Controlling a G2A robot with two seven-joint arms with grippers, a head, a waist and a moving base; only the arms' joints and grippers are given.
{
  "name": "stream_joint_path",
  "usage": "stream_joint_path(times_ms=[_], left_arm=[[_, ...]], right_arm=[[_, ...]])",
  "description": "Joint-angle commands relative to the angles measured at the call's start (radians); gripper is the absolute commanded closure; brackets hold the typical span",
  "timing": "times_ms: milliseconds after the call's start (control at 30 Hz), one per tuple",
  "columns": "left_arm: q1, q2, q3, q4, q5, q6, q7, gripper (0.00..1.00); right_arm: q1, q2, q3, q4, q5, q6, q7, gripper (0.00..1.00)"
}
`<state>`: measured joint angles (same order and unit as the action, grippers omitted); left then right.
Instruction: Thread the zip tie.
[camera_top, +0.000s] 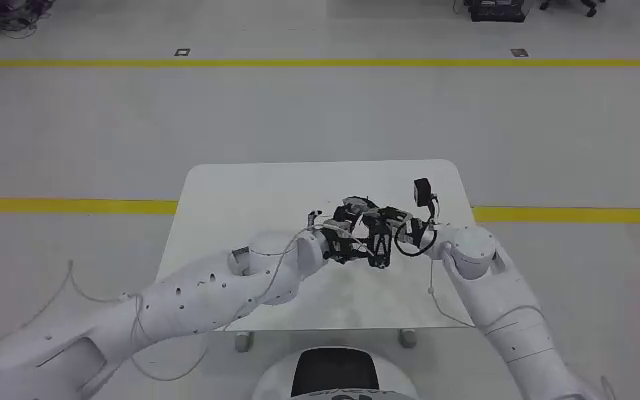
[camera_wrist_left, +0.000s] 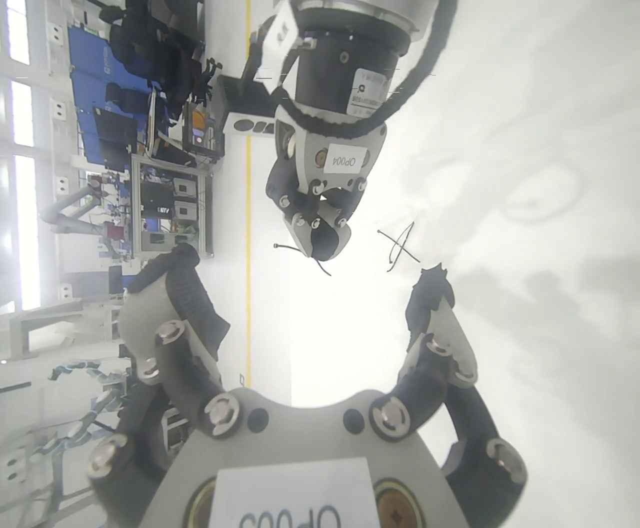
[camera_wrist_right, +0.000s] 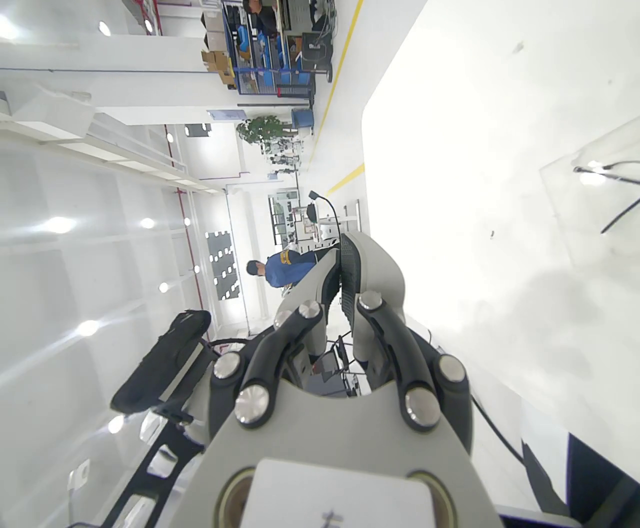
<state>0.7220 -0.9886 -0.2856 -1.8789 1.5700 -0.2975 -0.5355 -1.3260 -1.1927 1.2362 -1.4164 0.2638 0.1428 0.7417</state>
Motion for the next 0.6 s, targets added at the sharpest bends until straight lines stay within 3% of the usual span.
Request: stream_joint_path(times_ms=[0, 400, 567], left_arm=[[-0.025, 0.002, 0.025, -0.004, 0.0, 0.0, -0.012, 0.0], [-0.008, 0.003, 0.018, 0.019, 0.0, -0.014, -0.037, 0.0], [-0.021, 0.002, 0.016, 0.0, 0.0, 0.021, -0.035, 0.0]], right_arm=[[0.002, 0.0, 0.002, 0.005, 0.009, -0.001, 0.01, 1.0], [-0.02, 0.002, 0.016, -0.022, 0.053, -0.015, 0.011, 1.0], [-0.026, 0.005, 0.025, -0.034, 0.061, -0.023, 0.018, 1.0]])
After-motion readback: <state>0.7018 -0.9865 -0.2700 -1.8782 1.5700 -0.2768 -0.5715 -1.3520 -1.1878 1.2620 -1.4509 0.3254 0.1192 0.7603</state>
